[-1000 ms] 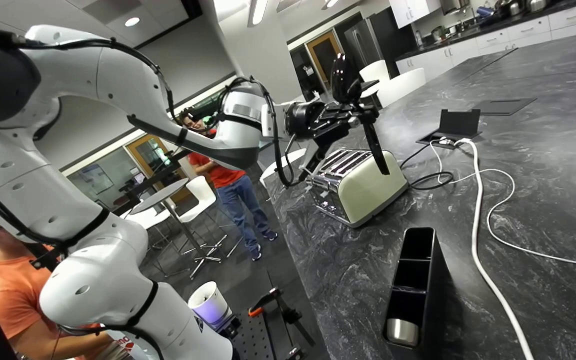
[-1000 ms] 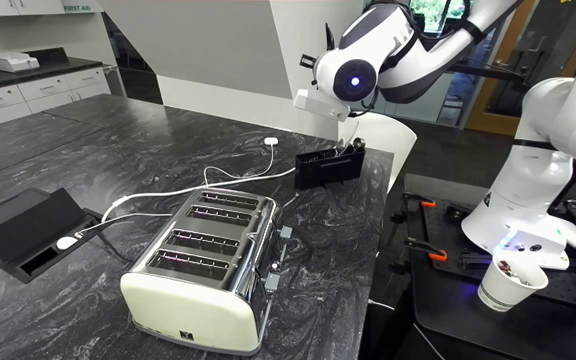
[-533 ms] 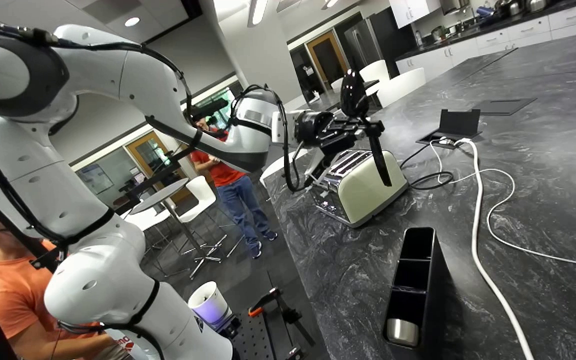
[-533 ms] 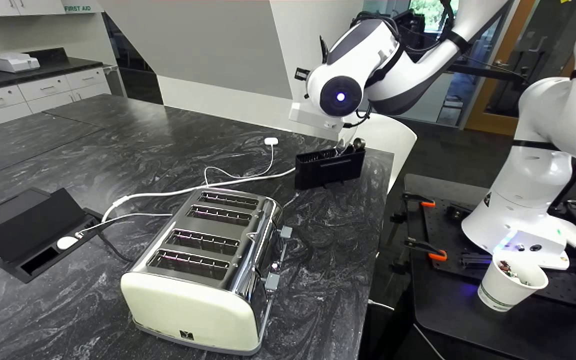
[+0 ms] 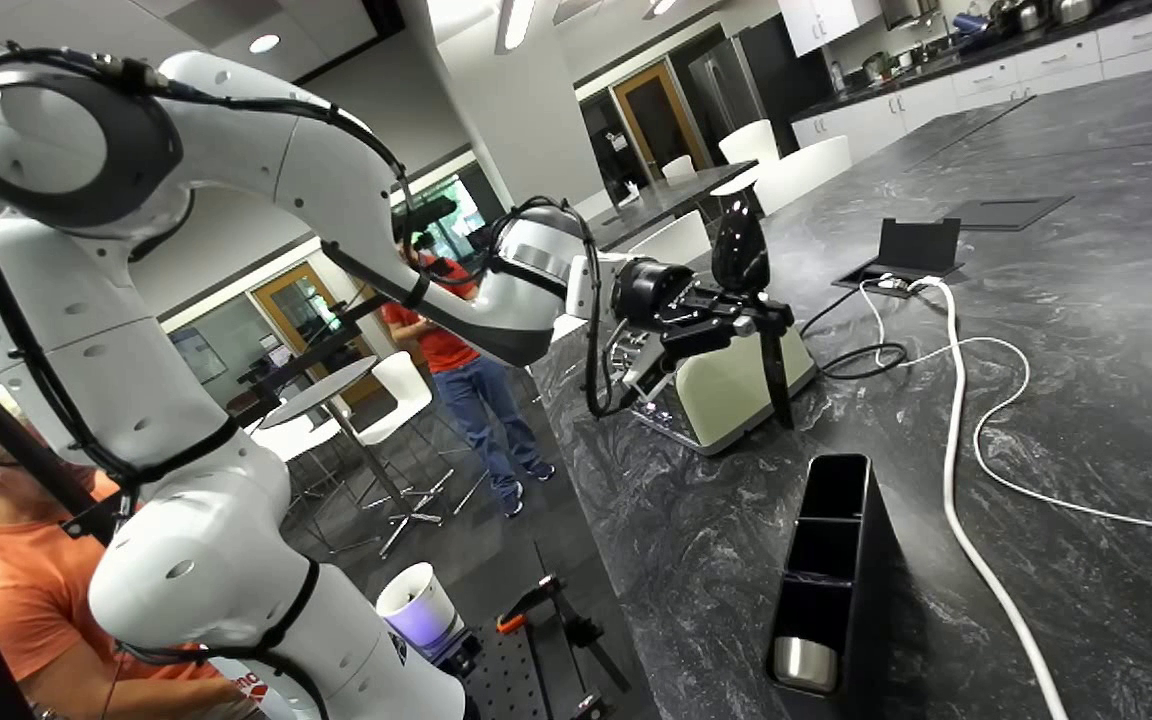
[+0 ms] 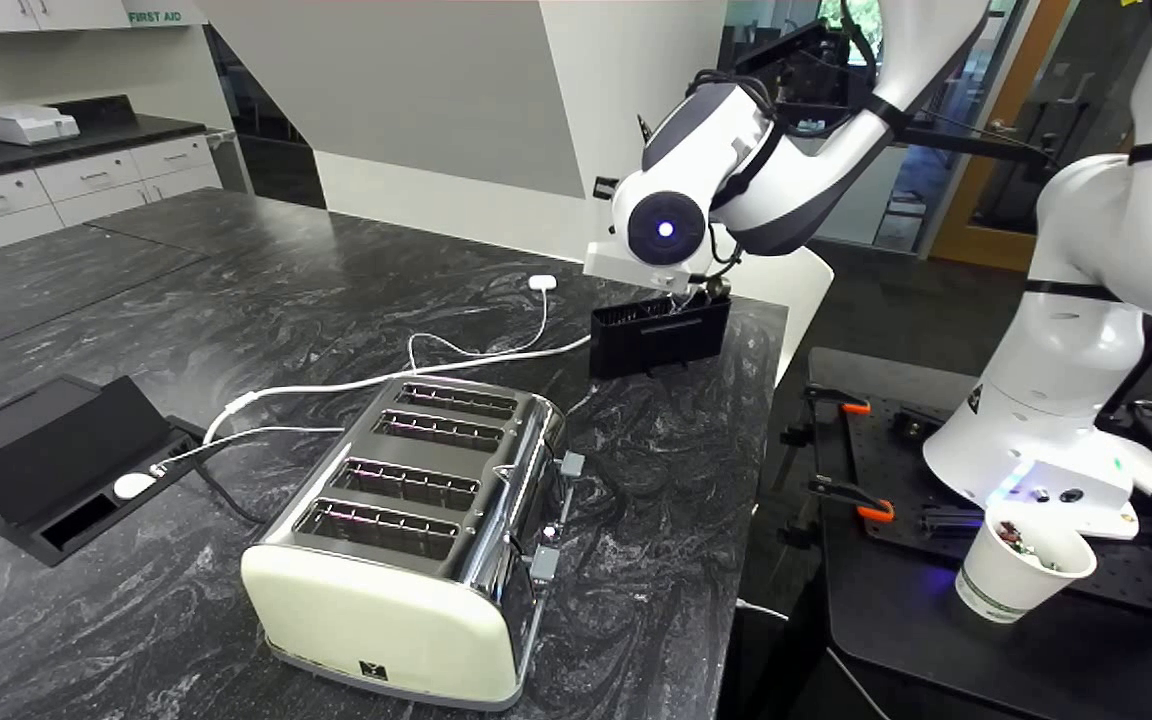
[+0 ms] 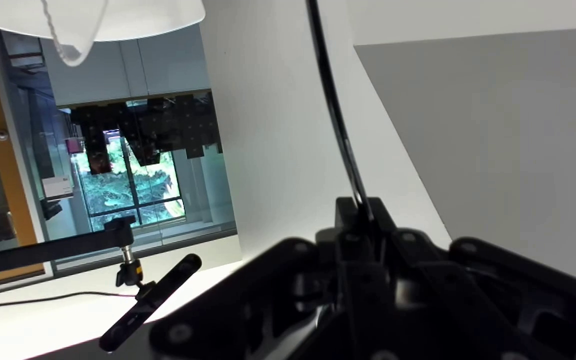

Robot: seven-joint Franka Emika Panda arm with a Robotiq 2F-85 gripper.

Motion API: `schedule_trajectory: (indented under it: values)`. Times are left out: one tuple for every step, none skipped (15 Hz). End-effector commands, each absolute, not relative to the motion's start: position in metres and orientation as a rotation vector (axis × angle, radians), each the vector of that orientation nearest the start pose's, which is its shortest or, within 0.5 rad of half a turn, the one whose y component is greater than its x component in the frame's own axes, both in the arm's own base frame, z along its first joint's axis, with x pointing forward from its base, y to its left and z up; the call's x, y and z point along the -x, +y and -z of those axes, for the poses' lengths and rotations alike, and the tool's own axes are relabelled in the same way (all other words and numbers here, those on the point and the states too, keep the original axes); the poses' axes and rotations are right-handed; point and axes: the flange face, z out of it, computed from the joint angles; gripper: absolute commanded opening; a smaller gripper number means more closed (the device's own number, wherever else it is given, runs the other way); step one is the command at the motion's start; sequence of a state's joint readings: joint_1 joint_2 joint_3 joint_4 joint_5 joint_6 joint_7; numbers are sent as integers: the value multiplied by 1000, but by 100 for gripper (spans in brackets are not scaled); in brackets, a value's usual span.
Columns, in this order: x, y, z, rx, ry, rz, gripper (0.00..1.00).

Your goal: Put the cake slicer and the spoon in the black basket respectively then move the basket slightly away from you

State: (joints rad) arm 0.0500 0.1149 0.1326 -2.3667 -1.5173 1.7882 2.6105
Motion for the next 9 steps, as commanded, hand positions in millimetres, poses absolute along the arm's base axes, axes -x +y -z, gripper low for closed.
schedule_trajectory:
  values:
    - [-503, 5, -289, -1561, -1346, -1368, 2]
    - [-505, 6, -288, -1561, -1339, -1372, 2]
    - [-507, 6, -285, -1567, -1337, -1369, 2]
    - [-509, 5, -282, -1565, -1326, -1371, 2]
    - [-511, 4, -278, -1565, -1318, -1368, 2]
    - [-513, 3, -272, -1570, -1312, -1360, 2]
    - [-515, 2, -268, -1572, -1305, -1356, 2]
    - [-517, 1, -263, -1575, -1300, -1348, 2]
    - [-519, 0, -258, -1574, -1296, -1342, 2]
